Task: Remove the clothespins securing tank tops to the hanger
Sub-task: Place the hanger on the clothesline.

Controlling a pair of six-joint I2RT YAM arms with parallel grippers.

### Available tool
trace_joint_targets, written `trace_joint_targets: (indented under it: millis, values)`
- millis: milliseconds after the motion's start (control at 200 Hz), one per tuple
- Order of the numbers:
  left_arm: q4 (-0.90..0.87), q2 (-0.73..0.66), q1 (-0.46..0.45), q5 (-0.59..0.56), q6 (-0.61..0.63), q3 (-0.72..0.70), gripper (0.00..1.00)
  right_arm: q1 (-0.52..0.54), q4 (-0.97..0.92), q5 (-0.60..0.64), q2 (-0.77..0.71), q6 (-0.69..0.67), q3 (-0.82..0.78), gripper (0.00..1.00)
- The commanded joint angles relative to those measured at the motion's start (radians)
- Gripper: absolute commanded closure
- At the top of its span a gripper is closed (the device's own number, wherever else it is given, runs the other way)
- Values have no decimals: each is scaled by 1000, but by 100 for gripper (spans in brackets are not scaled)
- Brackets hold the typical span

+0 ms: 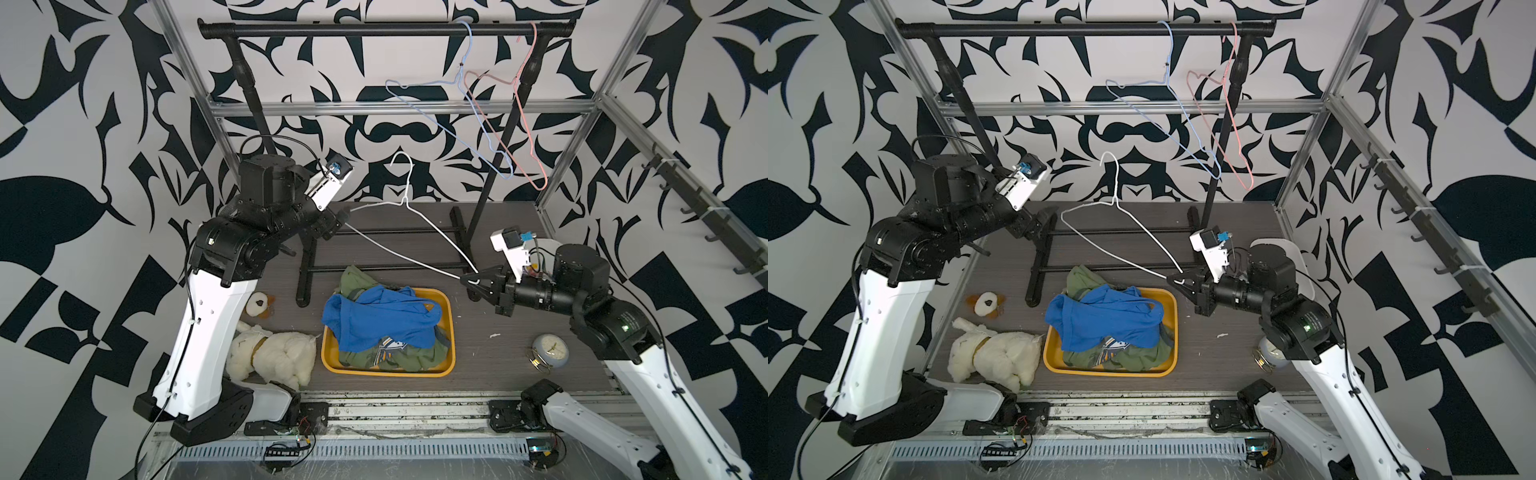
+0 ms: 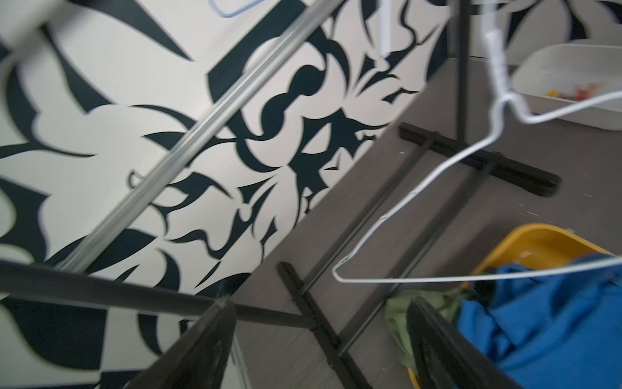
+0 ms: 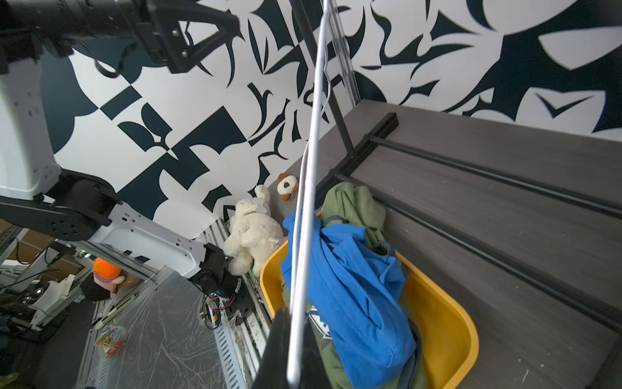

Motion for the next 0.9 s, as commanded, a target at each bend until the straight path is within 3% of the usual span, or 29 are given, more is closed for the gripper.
trace_joint_targets:
  millis: [0,330,655,895]
  values:
    - [134,-8,16,-174,-84,-24,11,1,122,43,14,12,100,100]
    - [90,-46,27,-87,-128,-176,9,2,346,191,157,21,245,100]
    - [59,-81,47,-14,-146,-303,8,15,471,204,354,2,428,100]
    - [56,-124,54,13,-155,-380,7,31,463,240,478,-27,557,100]
